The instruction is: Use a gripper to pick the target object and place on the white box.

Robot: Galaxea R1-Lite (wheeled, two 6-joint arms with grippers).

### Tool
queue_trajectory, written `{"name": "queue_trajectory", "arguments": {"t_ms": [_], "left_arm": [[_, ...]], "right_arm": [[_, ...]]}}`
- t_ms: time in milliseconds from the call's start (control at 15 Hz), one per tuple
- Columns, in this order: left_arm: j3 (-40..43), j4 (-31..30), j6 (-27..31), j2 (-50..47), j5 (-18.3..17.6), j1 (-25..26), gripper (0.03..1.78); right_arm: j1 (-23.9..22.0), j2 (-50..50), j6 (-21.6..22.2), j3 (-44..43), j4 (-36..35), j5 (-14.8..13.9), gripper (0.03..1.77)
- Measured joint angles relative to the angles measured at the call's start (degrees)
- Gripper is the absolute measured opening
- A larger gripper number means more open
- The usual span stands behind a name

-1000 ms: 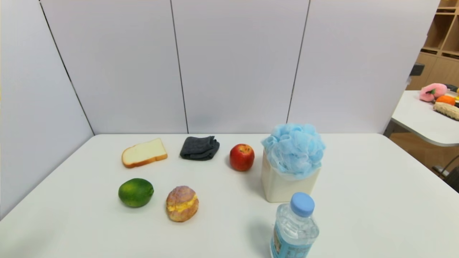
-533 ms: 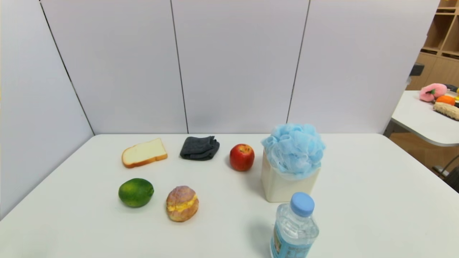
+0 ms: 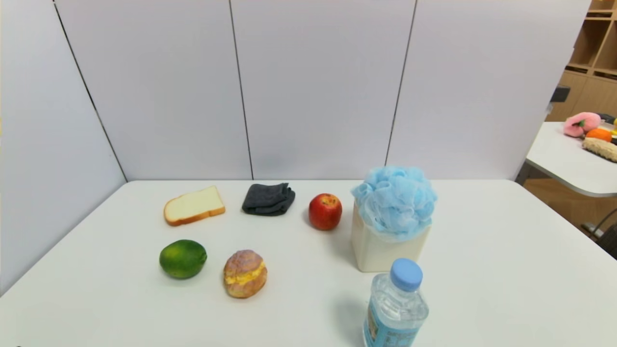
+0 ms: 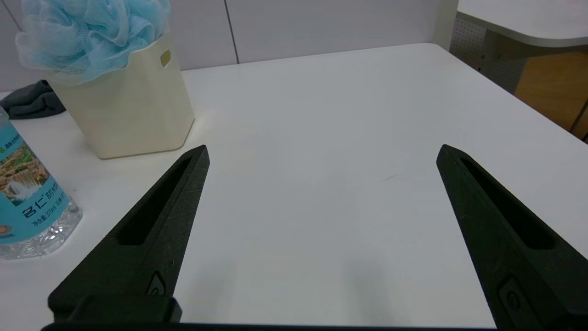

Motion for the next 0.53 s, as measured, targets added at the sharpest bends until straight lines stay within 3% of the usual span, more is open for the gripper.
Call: {"name": "queue_trajectory", "arguments": {"t_ms": [533], "left_arm": [[0.05,13.09,0.44,-1.65,-1.10,-0.04,1.69]], "right_arm": [[0.00,0.00,0.00,0.00,0.00,0.00,1.71]]}}
